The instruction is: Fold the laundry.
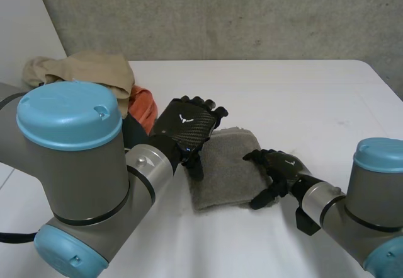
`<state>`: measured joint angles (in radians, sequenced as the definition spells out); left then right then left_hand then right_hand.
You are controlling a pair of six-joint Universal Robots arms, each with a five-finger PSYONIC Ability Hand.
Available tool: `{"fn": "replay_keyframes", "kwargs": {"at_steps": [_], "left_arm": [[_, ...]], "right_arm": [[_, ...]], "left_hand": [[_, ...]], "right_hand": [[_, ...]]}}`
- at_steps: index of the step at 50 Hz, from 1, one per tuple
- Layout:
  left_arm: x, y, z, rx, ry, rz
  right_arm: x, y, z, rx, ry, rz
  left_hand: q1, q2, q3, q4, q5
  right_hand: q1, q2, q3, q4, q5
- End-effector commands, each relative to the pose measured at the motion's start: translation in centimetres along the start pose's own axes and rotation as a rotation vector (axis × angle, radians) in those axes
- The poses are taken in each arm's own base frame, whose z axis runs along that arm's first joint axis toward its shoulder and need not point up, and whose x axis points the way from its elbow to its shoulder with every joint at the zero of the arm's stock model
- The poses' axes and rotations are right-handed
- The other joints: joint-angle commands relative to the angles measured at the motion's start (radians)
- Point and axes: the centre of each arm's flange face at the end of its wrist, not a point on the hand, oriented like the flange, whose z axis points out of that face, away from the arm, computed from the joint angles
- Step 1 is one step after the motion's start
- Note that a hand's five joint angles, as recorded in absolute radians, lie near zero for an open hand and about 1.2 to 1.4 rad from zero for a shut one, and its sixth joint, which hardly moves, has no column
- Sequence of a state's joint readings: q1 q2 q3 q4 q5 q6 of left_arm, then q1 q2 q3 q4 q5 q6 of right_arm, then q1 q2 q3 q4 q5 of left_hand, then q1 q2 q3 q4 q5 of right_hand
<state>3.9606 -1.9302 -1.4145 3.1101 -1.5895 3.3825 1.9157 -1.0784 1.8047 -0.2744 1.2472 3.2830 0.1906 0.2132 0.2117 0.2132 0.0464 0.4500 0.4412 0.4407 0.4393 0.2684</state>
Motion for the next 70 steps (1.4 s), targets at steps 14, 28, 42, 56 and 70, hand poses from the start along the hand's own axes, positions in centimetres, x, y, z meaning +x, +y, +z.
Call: {"fn": "replay_keyframes", "kwargs": {"at_steps": [14, 28, 42, 56, 70], "left_arm": [[0.0, -0.3, 0.1, 0.017, -0.001, 0.006], [1.3, -3.4, 0.4, 0.139, 0.096, 0.012], [2.9, -3.9, -0.1, 0.163, 0.155, 0.022], [3.0, -4.4, -0.1, 0.177, 0.156, 0.024], [3.5, -3.8, 0.0, 0.160, 0.169, 0.024]], "right_arm": [[1.3, -5.4, 4.0, 0.220, 0.107, -0.064], [14.4, -11.3, 10.1, 0.344, 0.436, -0.121], [27.6, -15.2, 11.2, 0.391, 0.662, -0.200], [30.2, -16.5, 9.9, 0.441, 0.705, -0.246], [31.1, -15.6, 9.7, 0.384, 0.790, -0.306]], "left_hand": [[0.017, -0.006, -0.004, -0.006, -0.013], [0.020, -0.003, -0.001, -0.003, -0.010], [0.023, 0.000, 0.002, 0.000, -0.007], [0.029, 0.006, 0.008, 0.006, -0.002], [0.026, 0.003, 0.005, 0.003, -0.004]], "right_hand": [[0.946, 0.955, 0.956, 0.957, 0.953], [0.946, 0.955, 0.956, 0.957, 0.953], [0.946, 0.955, 0.956, 0.957, 0.953], [0.946, 0.955, 0.956, 0.957, 0.953], [-0.275, -0.267, -0.266, -0.265, -0.268]]}}
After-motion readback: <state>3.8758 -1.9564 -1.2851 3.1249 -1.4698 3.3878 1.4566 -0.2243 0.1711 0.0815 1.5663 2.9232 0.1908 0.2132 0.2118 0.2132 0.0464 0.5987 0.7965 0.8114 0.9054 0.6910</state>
